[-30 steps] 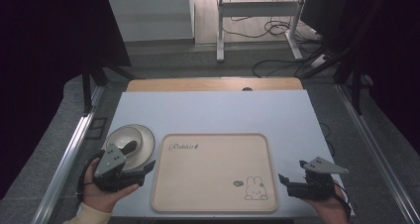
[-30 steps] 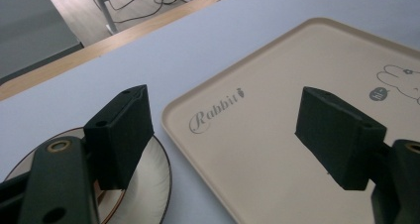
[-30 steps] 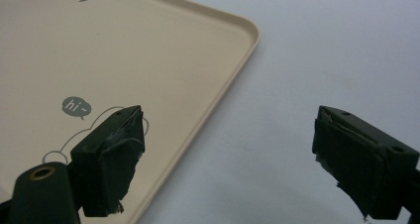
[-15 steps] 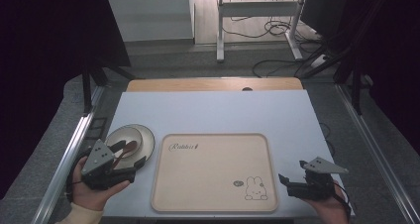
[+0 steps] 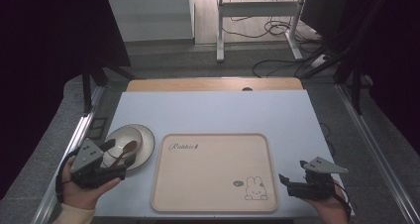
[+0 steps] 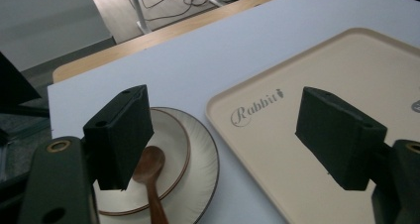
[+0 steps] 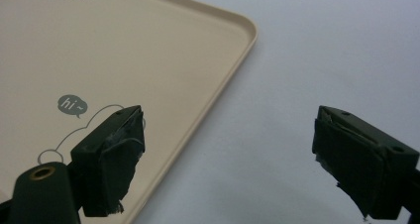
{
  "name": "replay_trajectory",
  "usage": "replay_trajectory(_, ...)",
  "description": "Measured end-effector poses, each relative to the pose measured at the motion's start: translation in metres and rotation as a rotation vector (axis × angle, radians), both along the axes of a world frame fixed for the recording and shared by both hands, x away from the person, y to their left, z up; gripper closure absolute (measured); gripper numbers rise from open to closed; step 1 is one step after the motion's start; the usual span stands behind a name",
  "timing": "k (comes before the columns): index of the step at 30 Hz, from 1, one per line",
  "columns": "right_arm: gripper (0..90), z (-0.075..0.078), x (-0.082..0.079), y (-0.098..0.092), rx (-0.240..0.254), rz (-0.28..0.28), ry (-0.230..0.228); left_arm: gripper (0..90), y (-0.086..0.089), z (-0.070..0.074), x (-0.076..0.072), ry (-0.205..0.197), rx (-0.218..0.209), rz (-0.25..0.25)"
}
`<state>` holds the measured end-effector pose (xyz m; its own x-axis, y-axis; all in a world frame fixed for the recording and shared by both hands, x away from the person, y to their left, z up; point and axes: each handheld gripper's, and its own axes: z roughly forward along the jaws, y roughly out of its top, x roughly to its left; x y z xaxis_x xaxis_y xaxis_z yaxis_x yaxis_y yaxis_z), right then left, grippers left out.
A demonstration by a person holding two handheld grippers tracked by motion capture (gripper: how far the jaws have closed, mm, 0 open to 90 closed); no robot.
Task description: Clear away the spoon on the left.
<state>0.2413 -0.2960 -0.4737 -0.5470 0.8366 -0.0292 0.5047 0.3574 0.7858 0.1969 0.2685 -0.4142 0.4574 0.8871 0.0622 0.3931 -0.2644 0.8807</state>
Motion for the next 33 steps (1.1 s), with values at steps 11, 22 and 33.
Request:
replay_trajectory(11, 12.7, 0.002, -0.002, 0.003, -0.001, 0.003, -0.003, 21.9, 0.027, -0.007, -0.003, 0.013, -0.007, 0.062)
replay_trajectory(22, 12.7, 0.001, -0.002, 0.002, -0.007, 0.002, -0.002, 22.5, 0.036, -0.025, -0.007, 0.037, 0.006, 0.053)
replay_trajectory(33, 12.7, 0.0, -0.002, 0.003, -0.009, 0.003, -0.001, 22.6, 0.036, -0.045, -0.008, 0.087, 0.027, 0.052)
